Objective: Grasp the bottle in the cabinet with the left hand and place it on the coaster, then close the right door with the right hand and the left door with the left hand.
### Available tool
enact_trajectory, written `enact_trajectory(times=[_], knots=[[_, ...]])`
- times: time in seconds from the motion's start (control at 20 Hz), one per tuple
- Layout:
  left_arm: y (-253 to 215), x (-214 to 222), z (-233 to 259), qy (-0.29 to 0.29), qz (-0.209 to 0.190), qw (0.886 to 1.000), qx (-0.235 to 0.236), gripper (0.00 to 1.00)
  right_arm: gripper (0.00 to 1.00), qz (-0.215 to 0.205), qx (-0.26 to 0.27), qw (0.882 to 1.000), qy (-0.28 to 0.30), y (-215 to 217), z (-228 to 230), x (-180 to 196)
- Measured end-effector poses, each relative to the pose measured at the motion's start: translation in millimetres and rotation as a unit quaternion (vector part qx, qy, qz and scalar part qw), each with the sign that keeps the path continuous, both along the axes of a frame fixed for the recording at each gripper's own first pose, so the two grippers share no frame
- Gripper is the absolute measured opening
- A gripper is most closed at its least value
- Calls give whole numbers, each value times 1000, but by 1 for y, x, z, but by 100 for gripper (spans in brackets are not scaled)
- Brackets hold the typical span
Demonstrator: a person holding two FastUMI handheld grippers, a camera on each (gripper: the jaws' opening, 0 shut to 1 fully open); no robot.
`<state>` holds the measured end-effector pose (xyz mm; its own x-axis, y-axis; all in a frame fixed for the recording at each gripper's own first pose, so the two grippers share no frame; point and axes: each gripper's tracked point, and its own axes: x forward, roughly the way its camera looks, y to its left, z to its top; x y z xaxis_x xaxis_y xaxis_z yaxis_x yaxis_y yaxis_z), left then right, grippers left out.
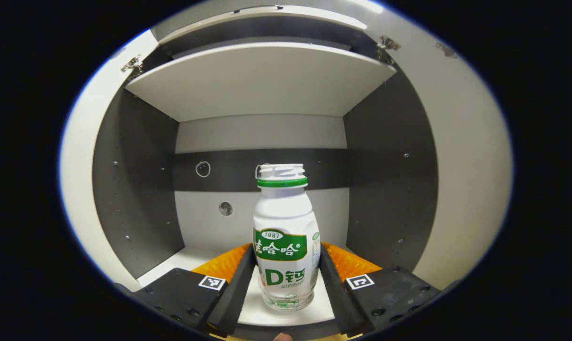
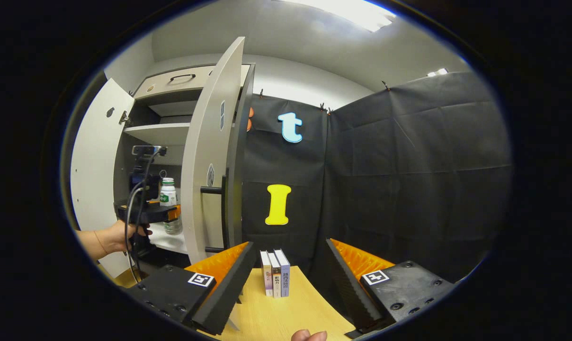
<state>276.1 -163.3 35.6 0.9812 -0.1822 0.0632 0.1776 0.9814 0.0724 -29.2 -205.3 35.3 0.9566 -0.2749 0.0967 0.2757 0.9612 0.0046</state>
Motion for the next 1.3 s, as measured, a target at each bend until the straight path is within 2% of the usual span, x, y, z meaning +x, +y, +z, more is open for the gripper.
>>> enact_trajectory(times=[0.15,0.35,0.6,1.0,1.3], knots=[[16,-45,3,-4,-6,1000,-5,77,97,7,11,1000,3,13,-4,-4],[35,-101,-4,-15,-10,1000,2,77,97,4,-2,1000,10,22,-10,-10],[49,-158,-47,10,-24,999,-22,77,97,4,-6,1000,-12,34,-2,-16],[76,-223,-145,19,-20,1000,-6,77,97,9,-9,1000,-16,40,0,-18],[76,-264,-237,45,-54,998,5,77,97,17,-20,1000,-15,42,0,-19]])
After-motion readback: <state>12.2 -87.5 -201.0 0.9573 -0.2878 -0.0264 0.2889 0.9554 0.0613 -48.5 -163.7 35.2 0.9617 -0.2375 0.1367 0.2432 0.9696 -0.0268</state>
